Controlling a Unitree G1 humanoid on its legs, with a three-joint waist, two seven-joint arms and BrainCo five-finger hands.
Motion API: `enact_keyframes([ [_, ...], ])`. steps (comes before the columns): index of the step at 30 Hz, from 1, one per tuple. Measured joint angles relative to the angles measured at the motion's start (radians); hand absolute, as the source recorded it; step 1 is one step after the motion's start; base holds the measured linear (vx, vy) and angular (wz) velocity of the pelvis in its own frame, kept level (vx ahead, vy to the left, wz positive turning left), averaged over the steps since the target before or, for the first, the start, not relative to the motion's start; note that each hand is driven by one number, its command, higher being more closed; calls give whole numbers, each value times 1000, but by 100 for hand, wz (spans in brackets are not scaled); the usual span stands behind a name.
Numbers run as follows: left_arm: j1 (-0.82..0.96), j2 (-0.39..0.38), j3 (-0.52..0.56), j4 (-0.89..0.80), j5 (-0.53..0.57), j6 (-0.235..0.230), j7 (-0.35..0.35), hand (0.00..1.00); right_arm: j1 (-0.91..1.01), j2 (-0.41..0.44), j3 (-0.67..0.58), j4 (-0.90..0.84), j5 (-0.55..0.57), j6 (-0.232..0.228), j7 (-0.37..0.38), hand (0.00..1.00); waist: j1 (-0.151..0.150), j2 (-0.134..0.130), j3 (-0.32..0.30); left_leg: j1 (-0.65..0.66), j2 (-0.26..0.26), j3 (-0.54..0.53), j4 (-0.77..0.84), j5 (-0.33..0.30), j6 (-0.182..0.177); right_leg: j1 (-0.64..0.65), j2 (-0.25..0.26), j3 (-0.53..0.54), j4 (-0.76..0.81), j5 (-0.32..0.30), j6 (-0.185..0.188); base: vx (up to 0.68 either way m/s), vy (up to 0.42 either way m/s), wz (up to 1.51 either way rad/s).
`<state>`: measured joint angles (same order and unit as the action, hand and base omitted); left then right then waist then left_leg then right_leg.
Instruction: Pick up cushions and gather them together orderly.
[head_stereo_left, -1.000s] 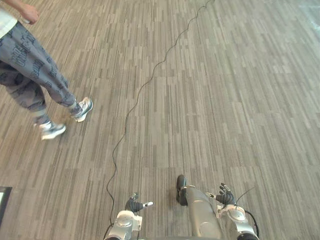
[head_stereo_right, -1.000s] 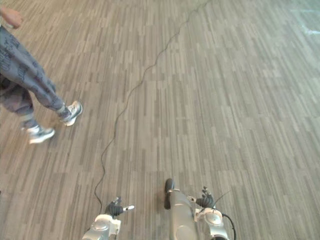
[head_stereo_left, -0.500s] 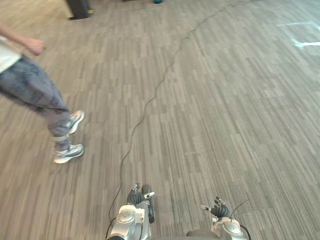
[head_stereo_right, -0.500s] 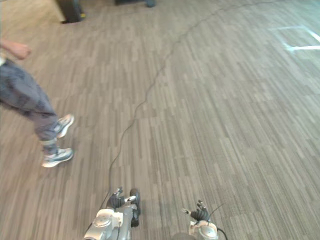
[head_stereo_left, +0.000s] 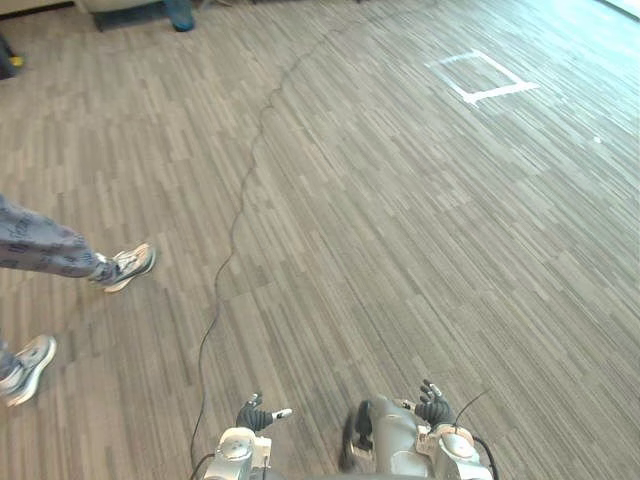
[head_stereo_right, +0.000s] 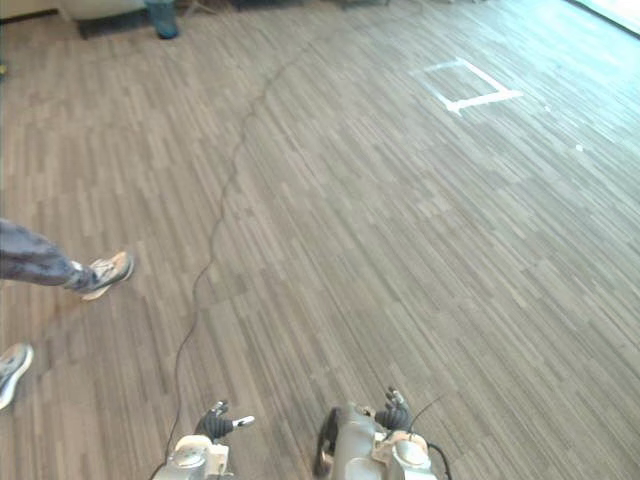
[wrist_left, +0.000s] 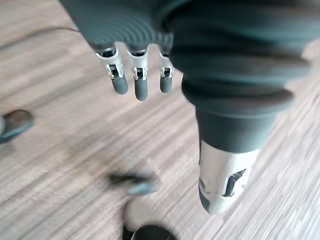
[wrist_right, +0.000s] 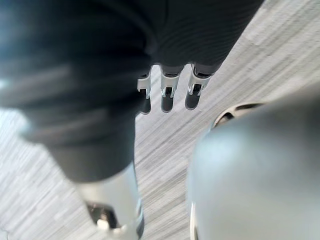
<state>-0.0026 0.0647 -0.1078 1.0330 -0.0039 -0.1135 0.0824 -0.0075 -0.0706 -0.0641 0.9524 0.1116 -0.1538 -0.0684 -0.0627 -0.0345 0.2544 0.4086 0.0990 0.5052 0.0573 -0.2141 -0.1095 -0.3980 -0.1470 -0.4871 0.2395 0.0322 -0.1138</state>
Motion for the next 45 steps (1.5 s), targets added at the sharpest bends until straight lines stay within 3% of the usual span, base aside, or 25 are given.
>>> enact_keyframes([
  [1, -3, -25, 3, 10, -1, 1, 1, 0, -26, -15, -3, 0, -5, -2, 4, 0, -1, 56, 4, 38, 46, 12, 0, 4, -45, -7, 43, 10, 64, 60, -72, 703, -138, -47],
  [3, -31, -37, 4, 12, 0, -4, -7, 0, -50, -20, -24, -3, -20, -3, 7, 0, -5, 84, 8, 33, 55, -8, 11, 96, -136, -54, 38, 22, 186, -37, -80, 586, -188, -43],
  [4, -38, -49, 12, 10, 0, -6, -6, 0, -54, -27, -32, 0, -31, 3, 9, 0, -12, 87, 8, 10, 77, -48, 128, 190, -155, -46, 38, 32, 266, -135, -75, 625, -288, -32],
  [5, -38, -49, 11, 11, -1, -6, -6, 0, -54, -26, -29, 1, -32, 6, 9, 0, -14, 89, 9, -14, 100, -70, 218, 222, -150, -25, 47, 39, 266, -158, -64, 700, -311, -46],
  [6, -36, -49, 13, 8, -2, -6, -6, 0, -53, -24, -3, 6, -33, 10, 9, 0, -17, 106, 17, -145, 185, -149, 573, 298, -146, 65, 97, 55, 209, -190, -47, 514, -168, -55],
  [9, -18, -46, 19, -20, -20, -9, -11, 0, -34, -20, 33, 22, -29, 21, 6, 0, 5, 95, 39, -351, 217, -201, 1002, 116, -114, 287, 191, 138, 56, -214, -75, 519, -96, -82],
  [12, -11, -42, 57, -69, -42, -15, -10, 0, -11, -15, 34, 26, -21, 21, 6, 0, 25, 71, 50, -511, 170, -184, 909, 2, -28, 443, 215, 240, -47, -220, -31, 413, -17, -96],
  [14, -9, -41, 72, -96, -60, -33, -9, 0, -6, -15, 28, 27, -9, 21, 4, 0, 42, 64, 57, -612, 94, -221, 606, -14, 4, 537, 207, 336, -102, -232, -10, 516, 60, -117],
  [17, -6, -43, 67, -100, -74, -38, -8, 0, 15, -20, 28, 26, 6, 20, -3, 0, 51, 78, 49, -644, 17, -348, 146, 101, -47, 660, 197, 436, -194, -257, 33, 506, 179, -102],
  [18, -7, -44, 59, -101, -77, -37, -7, 0, 22, -24, 28, 25, 6, 19, -4, 0, 51, 82, 47, -659, 16, -360, 118, 118, -42, 683, 198, 454, -212, -267, 47, 565, 296, -103],
  [19, -8, -40, 47, -109, -77, -39, -9, 0, 42, -22, 29, 26, 5, 20, -4, 0, 66, 74, 38, -668, 12, -363, 164, 218, -2, 715, 180, 495, -214, -302, 75, 613, 349, -104],
  [21, -8, -34, 51, -95, -76, -37, -7, 0, 53, -4, 29, 28, 5, 19, -4, 0, 64, 37, -2, -686, -17, -331, 235, 206, 62, 663, 123, 528, -86, -351, 121, 804, 372, -89],
  [24, -25, -2, 38, -64, -76, -32, -9, 0, 48, 21, 19, 29, 6, 15, 10, 0, 58, -29, 1, -553, -72, -241, 204, 107, 84, 403, 13, 474, 518, -336, 244, 633, 254, -65],
  [25, -30, 9, 8, -24, -75, -22, -10, 0, 44, 24, 17, 19, 5, 15, 13, 0, 40, -31, 3, -455, -88, -236, 174, 81, 97, 375, -14, 419, 637, -356, 219, 601, 221, -20],
  [28, -23, 9, -29, -1, -60, -17, -19, 0, 44, -10, 34, 5, -17, 2, 24, 0, 22, 22, 6, -252, -56, -209, 45, 59, 97, 301, -6, 235, 604, -420, 110, 522, 139, -23],
  [32, -12, 13, -43, 1, -57, -7, -21, 0, 5, -11, 31, -2, -31, -5, 29, 0, 8, 30, 8, -137, -4, -126, -35, 55, 90, 87, -6, 60, 323, -345, 96, 540, 26, -23],
  [34, -4, 6, -48, 1, -56, -6, -25, 0, 3, -8, 26, -22, -29, -4, 29, 0, -2, 23, 6, -63, 20, -103, -53, 16, 26, 18, 10, 25, 24, -128, 88, 631, -95, -3],
  [35, -2, 6, -48, 1, -55, -6, -25, 0, 8, -7, 28, -25, -29, -4, 29, 0, -3, 14, 1, -50, 13, -103, -53, 5, 8, 15, 9, 31, -36, -82, 88, 866, -196, -14],
  [36, -6, -2, -46, 21, -53, -6, -26, 0, 5, -10, 22, -26, -24, -5, 32, 0, -10, 26, -4, 6, 30, -103, -52, -14, -23, 13, 24, 57, -19, 98, 9, 743, -185, -33],
  [37, -18, -22, -44, 41, -44, -6, -27, 0, -16, -13, -2, -28, -27, -5, 32, 0, -8, 76, -11, 14, 66, -92, -36, 22, -77, -28, 41, 71, 111, 7, -12, 871, -261, -36],
  [38, -26, -29, -45, 43, -36, -6, -28, 0, -19, -19, -17, -30, -26, -7, 32, 0, -9, 83, -9, 14, 69, -100, -4, 57, -120, -41, 39, 77, 179, -34, -24, 555, -224, -38],
  [39, -25, -40, -46, 42, -32, -7, -30, 0, -18, -24, -30, -30, -26, -6, 33, 0, -9, 83, -6, -2, 81, -117, 91, 95, -121, -36, 31, 83, 243, -98, -22, 793, -402, -27],
  [41, -24, -49, -27, 39, -19, -7, -30, 0, -14, -26, -27, -14, -27, 8, 35, 0, -9, 114, 12, -238, 221, -215, 753, 236, -55, 134, 93, 97, 188, -200, 9, 645, -319, -28],
  [43, -22, -49, -8, 14, -19, -10, -35, 0, -6, -29, -7, 20, -26, 23, 34, 0, 5, 103, 25, -365, 239, -228, 1002, 130, -67, 315, 143, 124, 75, -205, -3, 678, -166, -45],
  [45, -19, -48, 15, -15, -20, -13, -41, 0, 12, -23, 7, 35, -25, 27, 31, 0, 17, 77, 24, -465, 205, -178, 961, 51, -40, 453, 156, 168, -29, -209, 4, 648, -146, -64],
])
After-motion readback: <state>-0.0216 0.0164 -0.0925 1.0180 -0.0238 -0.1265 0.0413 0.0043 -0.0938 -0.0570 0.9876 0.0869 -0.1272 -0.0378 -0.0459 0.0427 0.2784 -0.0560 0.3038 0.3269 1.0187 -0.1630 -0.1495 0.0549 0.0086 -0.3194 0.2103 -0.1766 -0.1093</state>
